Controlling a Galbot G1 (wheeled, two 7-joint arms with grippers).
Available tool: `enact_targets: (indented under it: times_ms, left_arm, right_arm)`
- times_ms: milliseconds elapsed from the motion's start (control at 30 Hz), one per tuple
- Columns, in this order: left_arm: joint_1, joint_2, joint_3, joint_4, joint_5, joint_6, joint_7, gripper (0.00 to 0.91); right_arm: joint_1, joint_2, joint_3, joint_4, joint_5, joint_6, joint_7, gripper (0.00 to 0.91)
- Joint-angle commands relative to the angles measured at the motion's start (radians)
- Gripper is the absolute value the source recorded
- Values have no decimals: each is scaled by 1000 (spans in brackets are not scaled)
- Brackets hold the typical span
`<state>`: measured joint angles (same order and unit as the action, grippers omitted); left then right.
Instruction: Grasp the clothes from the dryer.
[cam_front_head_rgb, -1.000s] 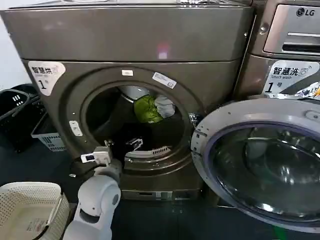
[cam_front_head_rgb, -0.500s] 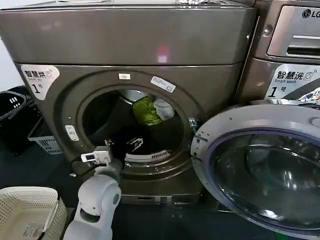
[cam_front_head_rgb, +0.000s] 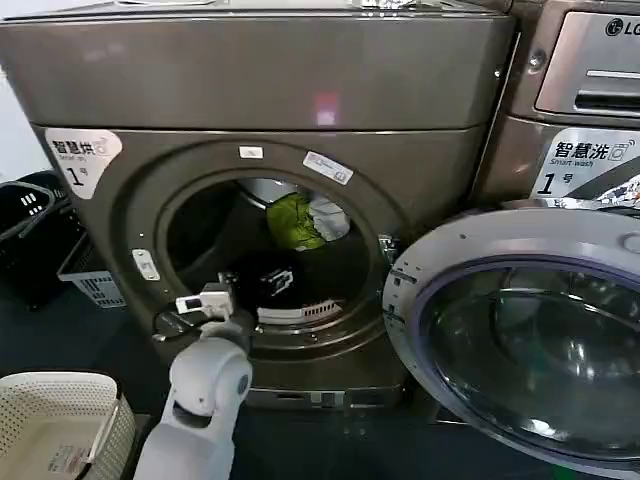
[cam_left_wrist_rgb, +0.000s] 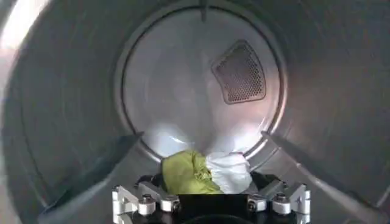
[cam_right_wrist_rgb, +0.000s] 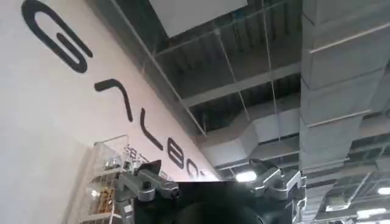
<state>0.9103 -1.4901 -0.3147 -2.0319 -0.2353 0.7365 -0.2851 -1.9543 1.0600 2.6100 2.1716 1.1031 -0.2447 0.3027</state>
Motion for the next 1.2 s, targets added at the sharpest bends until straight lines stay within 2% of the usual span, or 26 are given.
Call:
enact_targets:
  times_ms: [33, 367, 1200]
  left_arm:
    - [-161, -18, 21, 196, 18, 29, -2, 907]
    - [-273, -56, 32, 407, 45, -25, -9, 907]
    - [-596, -122, 31, 893, 109, -178, -7, 907]
  right_arm:
    - [-6, -2, 8, -2, 3, 0, 0, 907]
    - [-20, -6, 33, -10, 19, 0, -3, 907]
    - [18, -12, 0, -12, 14, 0, -16, 907]
